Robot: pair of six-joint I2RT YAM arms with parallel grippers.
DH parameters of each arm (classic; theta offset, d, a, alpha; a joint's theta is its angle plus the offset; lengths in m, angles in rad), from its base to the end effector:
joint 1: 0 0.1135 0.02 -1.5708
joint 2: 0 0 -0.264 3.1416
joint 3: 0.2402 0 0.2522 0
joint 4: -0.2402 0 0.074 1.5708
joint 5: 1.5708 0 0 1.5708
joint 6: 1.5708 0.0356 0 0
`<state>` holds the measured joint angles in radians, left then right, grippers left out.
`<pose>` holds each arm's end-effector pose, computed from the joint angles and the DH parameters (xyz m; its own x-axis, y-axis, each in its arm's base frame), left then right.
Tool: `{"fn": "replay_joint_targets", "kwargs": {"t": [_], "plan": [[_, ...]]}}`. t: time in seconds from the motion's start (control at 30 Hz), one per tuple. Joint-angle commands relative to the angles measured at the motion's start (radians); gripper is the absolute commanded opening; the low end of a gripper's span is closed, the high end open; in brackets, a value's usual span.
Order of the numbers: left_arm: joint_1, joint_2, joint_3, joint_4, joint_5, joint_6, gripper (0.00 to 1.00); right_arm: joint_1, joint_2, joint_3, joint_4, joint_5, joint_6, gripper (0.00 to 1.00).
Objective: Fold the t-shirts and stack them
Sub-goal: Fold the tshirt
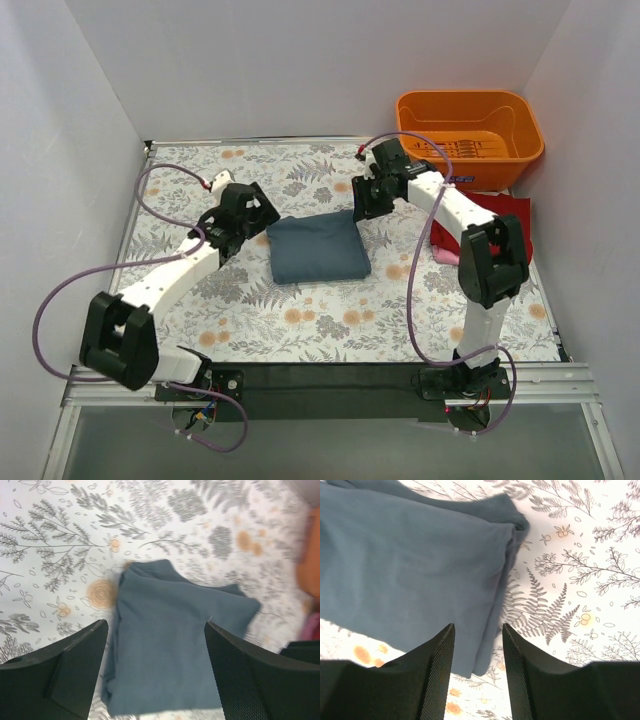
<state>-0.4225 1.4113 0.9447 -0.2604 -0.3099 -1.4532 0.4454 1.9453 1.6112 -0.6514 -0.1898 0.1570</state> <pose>0.2821 -0.1149 0.2458 -0.2526 -0.9234 -0.2890 -0.5806 0.3835 -0.7182 0.3832 0.1904 0.2447 -0.8238 -0.2231 -0.5211 -0.3932 0.8871 0.2417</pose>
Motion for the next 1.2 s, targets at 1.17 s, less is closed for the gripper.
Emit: {"fn": "replay_joint_targets", "kwargs": {"t": [1.17], "plan": [[-0.102, -0.092, -0.109, -0.074, 0.117, -0.096, 0.64, -0.082, -0.095, -0.295, 0.665, -0.489, 0.288, 0.41]]}}
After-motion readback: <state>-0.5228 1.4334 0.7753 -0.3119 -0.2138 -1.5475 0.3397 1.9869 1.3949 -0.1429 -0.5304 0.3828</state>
